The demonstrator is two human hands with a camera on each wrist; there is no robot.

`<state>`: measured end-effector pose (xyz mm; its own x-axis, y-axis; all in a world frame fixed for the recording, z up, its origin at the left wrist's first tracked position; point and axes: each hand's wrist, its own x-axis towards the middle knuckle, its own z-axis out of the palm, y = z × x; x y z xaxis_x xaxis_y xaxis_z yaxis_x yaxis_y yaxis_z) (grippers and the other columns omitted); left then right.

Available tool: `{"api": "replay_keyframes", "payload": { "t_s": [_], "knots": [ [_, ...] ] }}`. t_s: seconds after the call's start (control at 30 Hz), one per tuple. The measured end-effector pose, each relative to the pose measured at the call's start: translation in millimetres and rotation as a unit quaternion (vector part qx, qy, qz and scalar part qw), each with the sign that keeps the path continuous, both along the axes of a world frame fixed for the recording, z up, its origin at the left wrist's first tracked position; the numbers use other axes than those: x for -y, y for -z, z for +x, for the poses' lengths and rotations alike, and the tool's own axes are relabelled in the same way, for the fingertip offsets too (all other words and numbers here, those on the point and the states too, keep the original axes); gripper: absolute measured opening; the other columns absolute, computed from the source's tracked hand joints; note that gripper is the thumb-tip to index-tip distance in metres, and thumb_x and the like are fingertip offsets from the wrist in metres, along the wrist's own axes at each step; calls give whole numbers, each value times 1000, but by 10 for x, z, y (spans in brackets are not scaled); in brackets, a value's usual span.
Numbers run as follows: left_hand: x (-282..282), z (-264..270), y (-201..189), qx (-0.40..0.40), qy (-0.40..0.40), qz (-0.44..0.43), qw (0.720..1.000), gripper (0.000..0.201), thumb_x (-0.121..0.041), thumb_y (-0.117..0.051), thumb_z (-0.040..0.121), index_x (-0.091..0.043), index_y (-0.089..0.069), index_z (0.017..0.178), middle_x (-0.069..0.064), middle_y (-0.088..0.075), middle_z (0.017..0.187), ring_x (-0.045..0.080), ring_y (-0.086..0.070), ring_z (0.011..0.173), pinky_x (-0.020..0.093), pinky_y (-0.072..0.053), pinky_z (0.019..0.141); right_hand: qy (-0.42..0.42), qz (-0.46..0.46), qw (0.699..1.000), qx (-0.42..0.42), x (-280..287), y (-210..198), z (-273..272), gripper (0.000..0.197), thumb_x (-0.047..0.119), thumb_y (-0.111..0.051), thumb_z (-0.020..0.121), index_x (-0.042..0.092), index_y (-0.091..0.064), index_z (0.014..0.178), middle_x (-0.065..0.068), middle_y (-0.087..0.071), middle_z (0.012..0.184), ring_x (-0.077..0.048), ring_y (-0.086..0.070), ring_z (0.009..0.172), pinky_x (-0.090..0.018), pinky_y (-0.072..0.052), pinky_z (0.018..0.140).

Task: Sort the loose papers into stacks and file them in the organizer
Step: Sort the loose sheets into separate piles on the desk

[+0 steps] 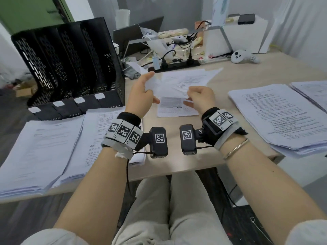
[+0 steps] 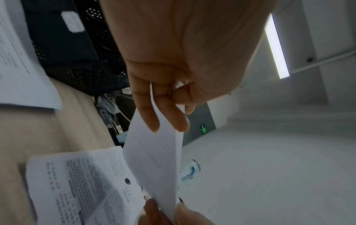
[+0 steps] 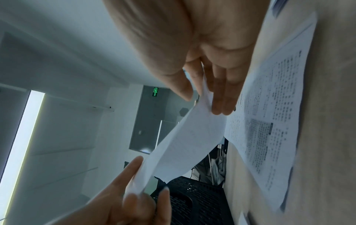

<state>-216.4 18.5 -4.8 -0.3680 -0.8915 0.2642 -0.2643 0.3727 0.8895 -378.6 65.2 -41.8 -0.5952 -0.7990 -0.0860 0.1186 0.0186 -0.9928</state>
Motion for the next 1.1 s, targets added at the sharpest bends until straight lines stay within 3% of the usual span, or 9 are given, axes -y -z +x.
{"api": "replay_keyframes", "payload": {
  "t_s": [0.07, 0.2, 0.37, 0.53, 0.6, 0.7, 0.9, 1.03, 1.1],
  "knots": [
    [-5, 109, 35, 10, 5, 16, 1000, 57, 9, -35, 85, -15, -44, 136, 9, -44, 138, 5, -63, 61, 22, -56, 73, 19, -8, 1000, 18, 59, 5, 23, 34, -10, -45, 91, -4, -55, 123, -15, -49, 126, -29, -60, 100, -34, -59, 77],
    [89, 377, 156, 40, -30, 61, 997, 38, -12, -49, 89, -16, -56, 125, 3, -56, 127, 13, -57, 103, 38, -51, 94, 59, -23, 998, -10, 108, -14, 24, 44, -19, -38, 85, 3, -61, 116, -12, -53, 126, -22, -61, 93, -28, -59, 62],
    [250, 653, 213, 11, -118, 73, 990, 33, -15, -50, 92, -13, -58, 124, -1, -52, 95, 9, -51, 81, 32, -50, 84, 87, -7, 993, -83, 191, -40, -6, 51, -17, -37, 82, 17, -69, 103, -5, -65, 115, -15, -62, 75, -41, -59, 73],
    [326, 865, 126, 7, -139, 21, 990, 35, -3, -50, 88, -14, -59, 121, -2, -59, 117, 5, -53, 95, 3, -41, 75, 83, -12, 994, -74, 270, -100, 32, 49, -14, -41, 83, 25, -69, 78, 2, -67, 98, -28, -66, 86, -56, -55, 75],
    [328, 941, 81, 23, -125, 16, 992, 37, 0, -49, 87, -16, -61, 119, -4, -59, 117, 4, -53, 97, 4, -40, 74, 75, -16, 994, -77, 302, -131, 68, 54, -18, -35, 79, 25, -68, 74, 1, -67, 96, -30, -66, 89, -57, -54, 77],
    [293, 1049, 69, 61, -89, 10, 994, 39, 3, -49, 87, -20, -64, 115, -3, -59, 113, 9, -52, 104, 14, -39, 82, 45, -28, 996, -76, 342, -187, 164, 55, -20, -33, 77, 22, -68, 76, -1, -66, 94, -26, -66, 92, -51, -55, 82],
    [288, 1344, 128, 74, -113, 30, 990, 58, 16, -31, 76, -18, -66, 107, 1, -60, 116, 11, -56, 81, 7, -42, 56, -53, -67, 995, -49, 394, -298, 492, 41, -18, -42, 83, 15, -66, 89, -13, -64, 109, -20, -66, 87, -36, -57, 74],
    [302, 1693, 107, 34, -206, 21, 978, 62, 17, -27, 71, -14, -65, 109, 7, -60, 121, 32, -58, 101, 33, -49, 81, -141, -61, 988, -23, 444, -355, 814, 38, -10, -48, 87, 16, -60, 111, -5, -67, 109, -19, -66, 92, -36, -58, 68],
    [328, 1876, 105, 14, -251, 30, 967, 64, 17, -26, 71, -12, -63, 114, 8, -58, 124, 28, -57, 109, 34, -47, 89, -189, -28, 981, -28, 465, -357, 966, 41, -4, -51, 87, 19, -56, 121, -6, -66, 115, -22, -67, 98, -37, -58, 65]
  ]
}}
